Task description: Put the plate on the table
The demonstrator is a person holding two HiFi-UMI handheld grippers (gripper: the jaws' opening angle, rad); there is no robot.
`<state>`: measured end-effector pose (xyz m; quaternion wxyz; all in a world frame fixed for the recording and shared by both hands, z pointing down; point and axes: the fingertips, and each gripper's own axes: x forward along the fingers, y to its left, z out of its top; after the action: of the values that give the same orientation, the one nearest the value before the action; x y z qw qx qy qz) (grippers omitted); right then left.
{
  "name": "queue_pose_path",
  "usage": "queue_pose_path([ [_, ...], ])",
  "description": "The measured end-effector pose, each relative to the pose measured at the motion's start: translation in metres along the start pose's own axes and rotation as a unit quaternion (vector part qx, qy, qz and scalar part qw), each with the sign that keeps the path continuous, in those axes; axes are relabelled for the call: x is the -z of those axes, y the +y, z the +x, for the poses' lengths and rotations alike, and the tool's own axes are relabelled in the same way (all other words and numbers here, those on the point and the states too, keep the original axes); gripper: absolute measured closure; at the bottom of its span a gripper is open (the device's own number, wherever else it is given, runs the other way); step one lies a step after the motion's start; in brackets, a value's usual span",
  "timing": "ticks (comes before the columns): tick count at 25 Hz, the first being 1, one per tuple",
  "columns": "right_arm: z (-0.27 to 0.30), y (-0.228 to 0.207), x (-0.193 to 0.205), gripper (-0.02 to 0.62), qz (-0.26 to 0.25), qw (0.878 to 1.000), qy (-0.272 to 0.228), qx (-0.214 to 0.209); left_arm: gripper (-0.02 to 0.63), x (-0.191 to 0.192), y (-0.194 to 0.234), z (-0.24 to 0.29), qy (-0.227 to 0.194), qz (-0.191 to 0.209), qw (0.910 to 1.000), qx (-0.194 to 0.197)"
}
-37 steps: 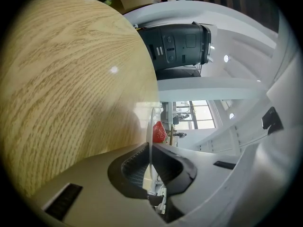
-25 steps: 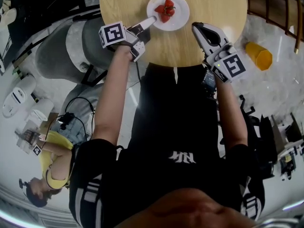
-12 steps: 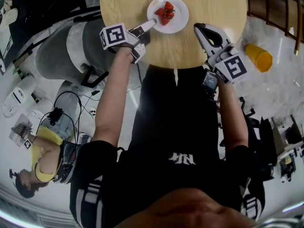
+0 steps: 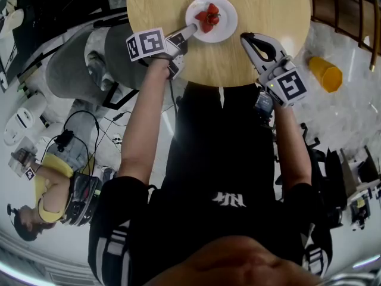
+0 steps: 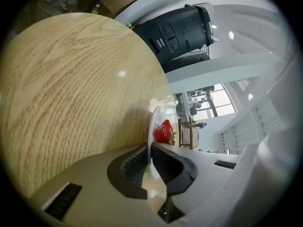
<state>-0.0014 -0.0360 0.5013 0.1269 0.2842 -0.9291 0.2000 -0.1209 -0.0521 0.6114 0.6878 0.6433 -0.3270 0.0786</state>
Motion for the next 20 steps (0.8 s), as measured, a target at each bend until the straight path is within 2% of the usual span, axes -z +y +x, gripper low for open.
queue_pose_path([
  [14, 0.001, -0.004, 0.008, 0.598, 0.008, 1.0, 0.017, 0.001, 0.548, 0.001, 0.009, 0.0, 0.012, 0.064, 0.9954, -0.07],
  [20, -0.001, -0.003, 0.011, 0.598, 0.01, 1.0, 0.018, -0.003, 0.529, 0.004, 0.009, 0.003, 0.021, 0.109, 0.9883, -0.104],
])
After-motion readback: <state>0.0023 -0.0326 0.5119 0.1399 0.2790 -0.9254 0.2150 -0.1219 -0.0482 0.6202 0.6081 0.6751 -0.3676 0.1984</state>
